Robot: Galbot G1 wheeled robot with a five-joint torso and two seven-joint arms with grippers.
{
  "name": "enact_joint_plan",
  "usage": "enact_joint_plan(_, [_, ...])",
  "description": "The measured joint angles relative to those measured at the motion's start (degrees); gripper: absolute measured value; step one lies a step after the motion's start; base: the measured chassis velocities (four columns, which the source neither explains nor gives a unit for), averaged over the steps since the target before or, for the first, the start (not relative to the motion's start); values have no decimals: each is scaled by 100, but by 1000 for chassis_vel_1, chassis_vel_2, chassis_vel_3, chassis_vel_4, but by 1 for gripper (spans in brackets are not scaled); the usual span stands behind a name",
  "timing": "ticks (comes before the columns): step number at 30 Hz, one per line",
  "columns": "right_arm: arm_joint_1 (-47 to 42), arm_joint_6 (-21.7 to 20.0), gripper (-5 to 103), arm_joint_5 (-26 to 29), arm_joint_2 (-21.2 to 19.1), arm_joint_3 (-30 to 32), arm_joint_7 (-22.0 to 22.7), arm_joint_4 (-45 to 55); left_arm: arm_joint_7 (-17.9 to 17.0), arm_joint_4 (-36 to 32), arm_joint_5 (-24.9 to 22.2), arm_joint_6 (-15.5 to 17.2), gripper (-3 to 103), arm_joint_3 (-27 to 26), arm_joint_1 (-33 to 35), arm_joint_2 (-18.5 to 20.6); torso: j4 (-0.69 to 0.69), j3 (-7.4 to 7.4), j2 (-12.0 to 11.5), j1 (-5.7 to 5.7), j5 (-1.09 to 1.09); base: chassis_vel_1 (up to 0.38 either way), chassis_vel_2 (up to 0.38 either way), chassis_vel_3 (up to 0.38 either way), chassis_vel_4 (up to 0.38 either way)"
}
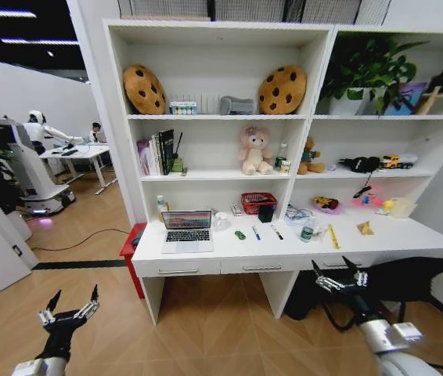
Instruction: Organize the objects on the table.
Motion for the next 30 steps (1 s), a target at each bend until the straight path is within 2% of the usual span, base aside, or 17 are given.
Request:
enact_joint_plan(14, [-10,17,100,-32,49,-69,-55,-37,-2,-3,33,-7,94,3,-20,-20,0,-1,2,-3,-1,-26,22,18,-24])
enact_joint_plan(30, [31,4,100,-83,35,-69,-46,-29,0,47,2,-30,94,-15,-44,-79,0,1,-1,2,1,-195,188,198,-194])
